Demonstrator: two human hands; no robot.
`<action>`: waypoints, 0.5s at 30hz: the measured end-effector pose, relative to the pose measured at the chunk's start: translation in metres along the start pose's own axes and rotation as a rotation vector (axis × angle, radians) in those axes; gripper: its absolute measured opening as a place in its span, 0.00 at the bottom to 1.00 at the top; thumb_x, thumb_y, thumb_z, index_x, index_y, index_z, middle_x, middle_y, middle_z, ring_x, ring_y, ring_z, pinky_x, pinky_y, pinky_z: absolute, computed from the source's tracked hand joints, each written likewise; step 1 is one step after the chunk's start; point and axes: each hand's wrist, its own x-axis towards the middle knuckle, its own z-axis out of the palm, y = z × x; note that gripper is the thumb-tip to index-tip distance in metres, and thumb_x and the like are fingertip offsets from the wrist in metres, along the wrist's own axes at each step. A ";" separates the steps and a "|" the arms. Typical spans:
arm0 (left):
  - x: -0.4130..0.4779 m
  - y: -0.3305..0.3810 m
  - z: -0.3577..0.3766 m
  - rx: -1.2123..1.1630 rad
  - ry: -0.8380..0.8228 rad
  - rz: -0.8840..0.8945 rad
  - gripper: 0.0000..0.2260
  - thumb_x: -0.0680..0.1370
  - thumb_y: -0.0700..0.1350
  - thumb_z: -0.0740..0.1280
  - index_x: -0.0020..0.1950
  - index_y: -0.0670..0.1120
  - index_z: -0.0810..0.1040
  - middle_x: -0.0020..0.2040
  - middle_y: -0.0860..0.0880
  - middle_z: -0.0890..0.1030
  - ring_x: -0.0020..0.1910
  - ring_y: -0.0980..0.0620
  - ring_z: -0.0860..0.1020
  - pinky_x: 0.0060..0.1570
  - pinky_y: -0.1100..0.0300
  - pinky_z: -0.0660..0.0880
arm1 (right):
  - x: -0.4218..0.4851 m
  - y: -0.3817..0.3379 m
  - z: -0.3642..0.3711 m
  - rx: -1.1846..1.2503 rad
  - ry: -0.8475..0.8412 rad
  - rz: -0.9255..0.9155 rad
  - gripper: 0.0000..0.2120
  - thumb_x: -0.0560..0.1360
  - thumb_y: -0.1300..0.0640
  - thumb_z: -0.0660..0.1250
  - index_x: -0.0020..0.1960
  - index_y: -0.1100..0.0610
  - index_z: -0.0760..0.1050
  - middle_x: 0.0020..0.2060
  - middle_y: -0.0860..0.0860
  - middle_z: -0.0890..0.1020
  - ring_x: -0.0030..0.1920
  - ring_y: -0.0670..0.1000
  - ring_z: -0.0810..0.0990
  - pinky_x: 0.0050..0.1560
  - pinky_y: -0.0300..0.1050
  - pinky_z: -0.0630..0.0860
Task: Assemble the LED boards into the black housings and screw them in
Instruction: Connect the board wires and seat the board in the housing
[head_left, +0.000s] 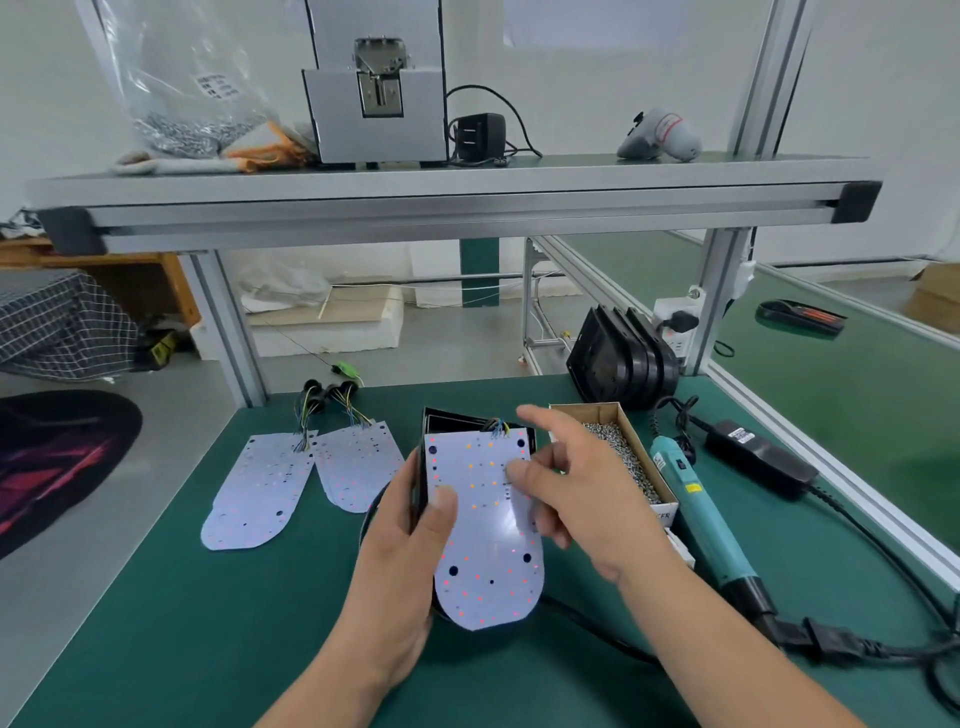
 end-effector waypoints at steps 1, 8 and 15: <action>0.001 -0.003 0.000 -0.018 -0.004 -0.007 0.18 0.81 0.53 0.69 0.72 0.59 0.78 0.70 0.47 0.82 0.69 0.41 0.80 0.66 0.39 0.78 | 0.000 0.002 0.001 -0.007 0.014 -0.009 0.24 0.80 0.63 0.71 0.68 0.39 0.75 0.34 0.50 0.77 0.26 0.54 0.76 0.22 0.42 0.67; 0.002 -0.014 0.001 -0.045 0.054 0.004 0.23 0.78 0.45 0.71 0.72 0.60 0.78 0.69 0.50 0.83 0.69 0.45 0.81 0.70 0.40 0.74 | 0.002 0.008 0.001 -0.327 0.177 -0.155 0.18 0.79 0.53 0.72 0.62 0.33 0.78 0.35 0.47 0.80 0.34 0.48 0.82 0.38 0.44 0.76; 0.000 -0.013 -0.005 -0.098 0.083 -0.032 0.24 0.77 0.42 0.70 0.72 0.59 0.78 0.69 0.48 0.83 0.68 0.42 0.82 0.72 0.35 0.73 | -0.002 0.002 0.000 -0.891 0.079 -0.388 0.27 0.81 0.47 0.71 0.78 0.51 0.72 0.66 0.47 0.72 0.66 0.46 0.70 0.69 0.45 0.70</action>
